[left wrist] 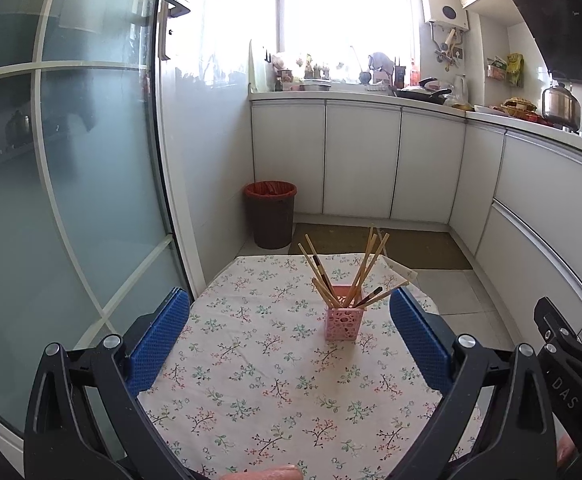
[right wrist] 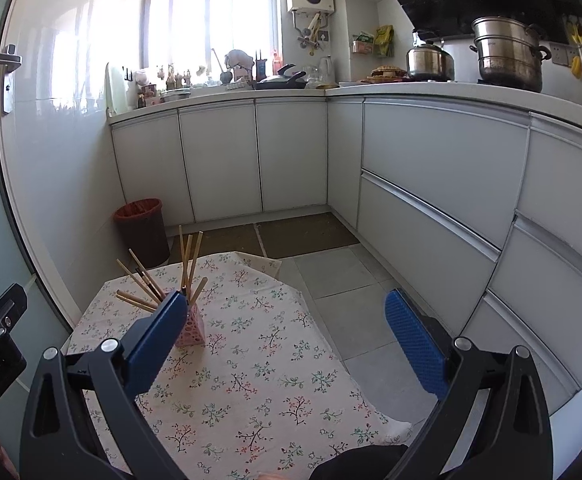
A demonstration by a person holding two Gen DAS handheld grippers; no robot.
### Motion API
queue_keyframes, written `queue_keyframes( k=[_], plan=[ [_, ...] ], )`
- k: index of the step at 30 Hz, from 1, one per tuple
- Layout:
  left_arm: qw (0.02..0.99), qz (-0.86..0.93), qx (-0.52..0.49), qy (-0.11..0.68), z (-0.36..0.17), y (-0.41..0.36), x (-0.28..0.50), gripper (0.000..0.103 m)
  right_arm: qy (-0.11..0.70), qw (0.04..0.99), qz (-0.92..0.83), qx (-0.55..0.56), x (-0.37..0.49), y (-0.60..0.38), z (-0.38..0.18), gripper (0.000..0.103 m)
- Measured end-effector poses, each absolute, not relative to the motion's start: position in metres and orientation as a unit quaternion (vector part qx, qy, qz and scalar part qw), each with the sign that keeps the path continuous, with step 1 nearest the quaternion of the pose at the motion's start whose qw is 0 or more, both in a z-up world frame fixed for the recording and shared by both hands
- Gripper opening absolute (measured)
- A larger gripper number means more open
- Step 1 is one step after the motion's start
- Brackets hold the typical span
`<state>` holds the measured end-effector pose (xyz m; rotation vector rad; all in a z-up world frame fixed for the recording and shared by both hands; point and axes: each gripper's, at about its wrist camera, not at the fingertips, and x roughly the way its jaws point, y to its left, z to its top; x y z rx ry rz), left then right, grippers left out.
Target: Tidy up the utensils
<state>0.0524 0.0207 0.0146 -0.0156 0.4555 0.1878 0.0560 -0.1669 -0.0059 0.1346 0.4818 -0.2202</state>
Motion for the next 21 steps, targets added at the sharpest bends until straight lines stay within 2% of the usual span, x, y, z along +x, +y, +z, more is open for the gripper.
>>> queue_keyframes(
  k=[21],
  plan=[
    [0.971,0.086,-0.005,0.224,0.0134,0.0176,0.0482,0.096,0.244,0.962,-0.101,0.073,0.0540,-0.1663,-0.0084,0.097]
  ],
)
